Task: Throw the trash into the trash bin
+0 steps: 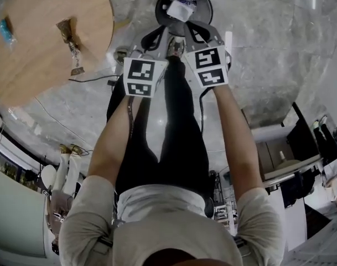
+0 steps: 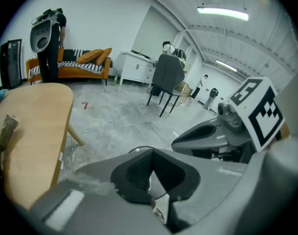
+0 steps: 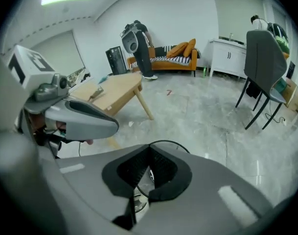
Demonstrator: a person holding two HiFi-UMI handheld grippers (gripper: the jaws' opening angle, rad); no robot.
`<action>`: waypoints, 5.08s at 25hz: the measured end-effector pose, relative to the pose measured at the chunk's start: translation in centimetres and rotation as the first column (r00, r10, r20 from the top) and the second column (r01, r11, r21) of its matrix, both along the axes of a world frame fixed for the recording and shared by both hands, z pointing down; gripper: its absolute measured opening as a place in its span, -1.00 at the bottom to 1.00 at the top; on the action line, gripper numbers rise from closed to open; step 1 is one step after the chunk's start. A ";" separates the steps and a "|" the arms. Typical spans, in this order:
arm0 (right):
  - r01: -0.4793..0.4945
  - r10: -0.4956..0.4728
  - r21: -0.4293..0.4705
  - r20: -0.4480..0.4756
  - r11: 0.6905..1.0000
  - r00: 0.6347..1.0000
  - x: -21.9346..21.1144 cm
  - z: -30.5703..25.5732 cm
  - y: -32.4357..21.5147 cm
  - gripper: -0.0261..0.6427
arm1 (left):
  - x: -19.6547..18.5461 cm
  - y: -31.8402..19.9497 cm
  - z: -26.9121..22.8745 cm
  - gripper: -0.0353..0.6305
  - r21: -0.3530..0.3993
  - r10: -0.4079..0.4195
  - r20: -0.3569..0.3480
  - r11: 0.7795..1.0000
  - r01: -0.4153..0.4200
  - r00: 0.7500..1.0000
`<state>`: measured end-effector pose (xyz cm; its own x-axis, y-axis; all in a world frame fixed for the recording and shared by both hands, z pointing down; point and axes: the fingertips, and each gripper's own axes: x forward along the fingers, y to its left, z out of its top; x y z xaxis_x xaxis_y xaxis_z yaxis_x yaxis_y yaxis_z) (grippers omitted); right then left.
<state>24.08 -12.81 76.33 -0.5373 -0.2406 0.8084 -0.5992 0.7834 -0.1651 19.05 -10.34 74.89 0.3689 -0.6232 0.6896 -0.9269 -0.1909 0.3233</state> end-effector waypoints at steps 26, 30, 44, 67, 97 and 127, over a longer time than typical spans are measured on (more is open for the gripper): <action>-0.254 0.094 0.396 0.382 0.882 0.919 -2.9 -48.2 0.5 -0.90 | -3.9 -1.1 -43.7 -0.84 0.406 -0.020 -0.010 0.914 0.022 1.000; -0.251 0.049 0.440 0.421 0.862 0.906 -3.3 -52.7 1.8 -0.90 | -3.9 -0.2 -48.8 -0.84 0.479 -0.023 -0.020 0.877 0.030 1.000; -0.235 -0.050 0.511 0.482 0.827 0.875 -5.8 -58.8 2.1 -0.90 | -5.9 0.8 -54.4 -0.84 0.570 -0.110 0.018 0.818 0.080 0.994; 0.195 -0.510 0.542 0.524 0.818 0.682 -23.6 -60.2 10.4 -0.90 | -23.5 14.2 -56.0 -0.84 0.596 -0.674 0.068 0.619 0.512 0.736; 0.447 -0.663 0.501 0.441 0.741 0.605 -56.3 -56.1 32.4 -0.90 | -55.1 36.4 -52.4 -0.84 0.545 -0.841 -0.041 0.434 0.718 0.540; 0.284 -0.354 0.264 0.275 0.922 0.894 -68.3 -30.5 14.2 -0.90 | -67.9 15.8 -29.8 -0.84 0.231 -0.577 -0.077 0.783 0.578 0.813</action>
<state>-44.24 1.39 45.82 -0.8289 -0.1592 0.5363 -0.2558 0.9604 -0.1104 -48.88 5.50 45.11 -0.1109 -0.8610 0.4963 -0.8874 0.3107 0.3407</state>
